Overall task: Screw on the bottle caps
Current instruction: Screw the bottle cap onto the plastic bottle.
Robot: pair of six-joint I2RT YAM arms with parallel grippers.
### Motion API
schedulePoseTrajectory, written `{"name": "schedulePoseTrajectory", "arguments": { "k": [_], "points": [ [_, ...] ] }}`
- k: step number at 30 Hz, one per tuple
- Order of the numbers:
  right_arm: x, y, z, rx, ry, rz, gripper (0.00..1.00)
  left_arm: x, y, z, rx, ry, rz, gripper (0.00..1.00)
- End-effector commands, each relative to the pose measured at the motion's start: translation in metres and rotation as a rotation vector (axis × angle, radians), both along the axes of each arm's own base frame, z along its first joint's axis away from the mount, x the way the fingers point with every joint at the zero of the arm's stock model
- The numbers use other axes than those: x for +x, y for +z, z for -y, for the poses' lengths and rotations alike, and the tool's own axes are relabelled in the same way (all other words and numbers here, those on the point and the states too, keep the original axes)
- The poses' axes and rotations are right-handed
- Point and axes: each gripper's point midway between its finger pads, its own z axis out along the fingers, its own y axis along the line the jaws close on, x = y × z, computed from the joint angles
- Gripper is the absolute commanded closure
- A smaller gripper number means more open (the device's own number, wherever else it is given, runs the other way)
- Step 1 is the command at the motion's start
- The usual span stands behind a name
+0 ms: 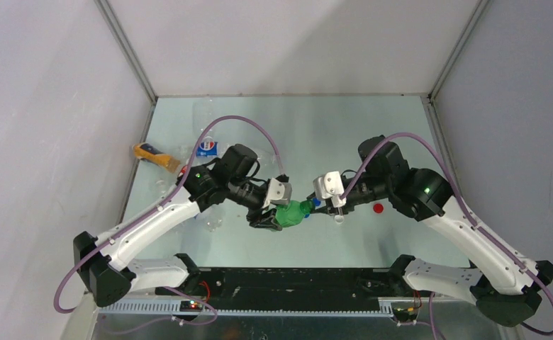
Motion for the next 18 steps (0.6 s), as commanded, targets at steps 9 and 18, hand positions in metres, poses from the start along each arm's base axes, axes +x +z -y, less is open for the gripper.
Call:
{"name": "schedulePoseTrajectory", "arguments": {
  "k": [9,18],
  "points": [
    [0.024,-0.011,-0.019,-0.015,-0.347,-0.388,1.00,0.067,0.058,0.012,-0.185,0.354,0.336,0.99],
    [0.067,-0.058,-0.028,-0.041,-1.040,-1.057,1.00,0.099,0.071,-0.002,-0.197,0.605,0.647,0.99]
  ]
}}
